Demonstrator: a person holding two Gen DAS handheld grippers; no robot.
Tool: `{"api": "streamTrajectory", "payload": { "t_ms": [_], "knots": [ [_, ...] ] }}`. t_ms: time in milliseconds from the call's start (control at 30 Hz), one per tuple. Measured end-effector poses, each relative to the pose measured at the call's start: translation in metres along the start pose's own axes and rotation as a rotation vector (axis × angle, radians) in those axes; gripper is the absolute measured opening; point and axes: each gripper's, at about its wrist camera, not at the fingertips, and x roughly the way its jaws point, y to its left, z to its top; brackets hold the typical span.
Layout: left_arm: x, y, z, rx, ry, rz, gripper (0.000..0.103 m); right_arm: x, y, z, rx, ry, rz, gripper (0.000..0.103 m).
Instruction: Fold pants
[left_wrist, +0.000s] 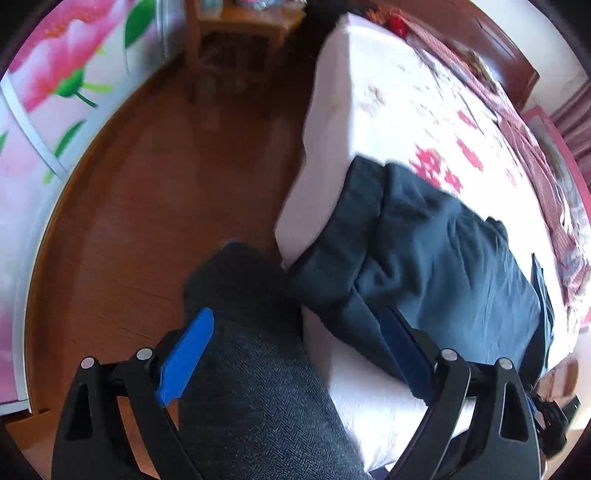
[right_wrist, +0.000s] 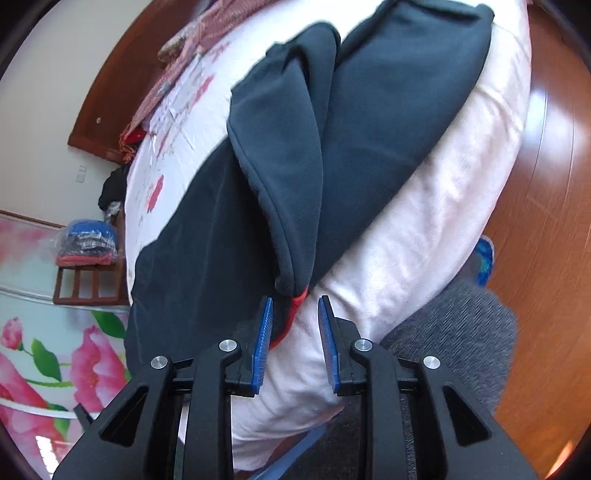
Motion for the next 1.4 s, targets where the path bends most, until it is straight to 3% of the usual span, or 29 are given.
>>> {"api": "streamTrajectory", "payload": {
  "t_ms": [100,167,233,267,333,467,533,567,600,633,667,767,800,833,867,933,967,1033,1067,1100,1133,1167,1267,1300,1333,1367,1400],
  "knots": [
    [-0.001,-0.063,0.010,0.194,-0.076,-0.058,0.092,-0.007,0.031,0.025,-0.123,-0.081,-0.060,0.025],
    [0.004,-0.119,0.012,0.323,-0.113,-0.252,0.092,-0.002,0.045,0.037,-0.119,-0.082,-0.007,0.025],
    [0.018,-0.175,0.013,0.424,-0.090,-0.469,0.092,0.008,0.054,0.045,-0.111,-0.064,0.027,0.025],
    [0.026,-0.194,0.014,0.447,-0.083,-0.518,0.092,0.012,0.058,0.045,-0.116,-0.056,0.038,0.025],
    [0.049,-0.222,0.019,0.429,-0.024,-0.650,0.092,0.016,0.063,0.042,-0.126,-0.042,0.044,0.025],
    [0.100,-0.235,0.035,0.316,0.057,-0.730,0.092,0.027,0.061,0.030,-0.130,0.002,0.034,0.025],
    [0.127,-0.213,0.041,0.210,0.090,-0.732,0.090,0.031,0.054,0.024,-0.115,0.023,0.016,0.025],
    [0.139,-0.203,0.046,0.167,0.113,-0.722,0.084,0.034,0.051,0.022,-0.100,0.032,0.009,0.025],
    [0.146,-0.192,0.047,0.130,0.134,-0.701,0.068,0.037,0.046,0.021,-0.085,0.042,0.006,0.025],
    [0.154,-0.178,0.050,0.080,0.158,-0.732,0.063,0.038,0.043,0.021,-0.080,0.045,-0.001,0.025],
    [0.158,-0.172,0.051,0.053,0.162,-0.766,0.063,0.039,0.042,0.022,-0.083,0.043,-0.016,0.025],
    [0.150,-0.166,0.047,0.050,0.133,-0.740,0.061,0.039,0.048,0.036,-0.111,0.021,-0.049,0.025],
    [0.144,-0.161,0.049,0.042,0.092,-0.717,0.064,0.038,0.054,0.043,-0.134,0.000,-0.059,0.025],
    [0.138,-0.155,0.054,0.040,0.023,-0.673,0.079,0.038,0.061,0.052,-0.164,-0.021,-0.077,0.025],
    [0.133,-0.147,0.058,0.027,-0.032,-0.610,0.085,0.038,0.070,0.061,-0.201,-0.046,-0.105,0.025],
    [0.142,-0.139,0.064,-0.005,-0.024,-0.637,0.088,0.048,0.088,0.082,-0.285,-0.093,-0.169,0.025],
    [0.150,-0.142,0.066,0.026,0.008,-0.607,0.086,0.057,0.098,0.094,-0.326,-0.116,-0.210,0.025],
    [0.155,-0.151,0.060,0.111,-0.018,-0.558,0.087,0.079,0.119,0.115,-0.432,-0.140,-0.280,0.025],
    [0.156,-0.155,0.057,0.144,-0.032,-0.530,0.087,0.094,0.132,0.122,-0.499,-0.147,-0.334,0.034],
    [0.156,-0.153,0.056,0.166,-0.044,-0.515,0.088,0.110,0.142,0.128,-0.549,-0.131,-0.375,0.056],
    [0.155,-0.157,0.055,0.188,-0.054,-0.506,0.090,0.127,0.151,0.132,-0.597,-0.098,-0.398,0.065],
    [0.153,-0.159,0.054,0.203,-0.061,-0.498,0.090,0.145,0.158,0.133,-0.651,-0.076,-0.432,0.067],
    [0.148,-0.158,0.055,0.226,-0.068,-0.487,0.093,0.190,0.163,0.130,-0.809,-0.057,-0.684,0.066],
    [0.147,-0.157,0.055,0.231,-0.071,-0.487,0.094,0.197,0.157,0.133,-0.812,-0.050,-0.724,0.065],
    [0.146,-0.157,0.055,0.234,-0.073,-0.486,0.094,0.200,0.151,0.137,-0.798,-0.041,-0.730,0.057],
    [0.144,-0.157,0.054,0.240,-0.076,-0.485,0.095,0.200,0.144,0.144,-0.756,-0.026,-0.704,0.023],
    [0.143,-0.157,0.054,0.245,-0.077,-0.486,0.096,0.194,0.137,0.151,-0.690,-0.021,-0.655,0.006]
  ]
}}
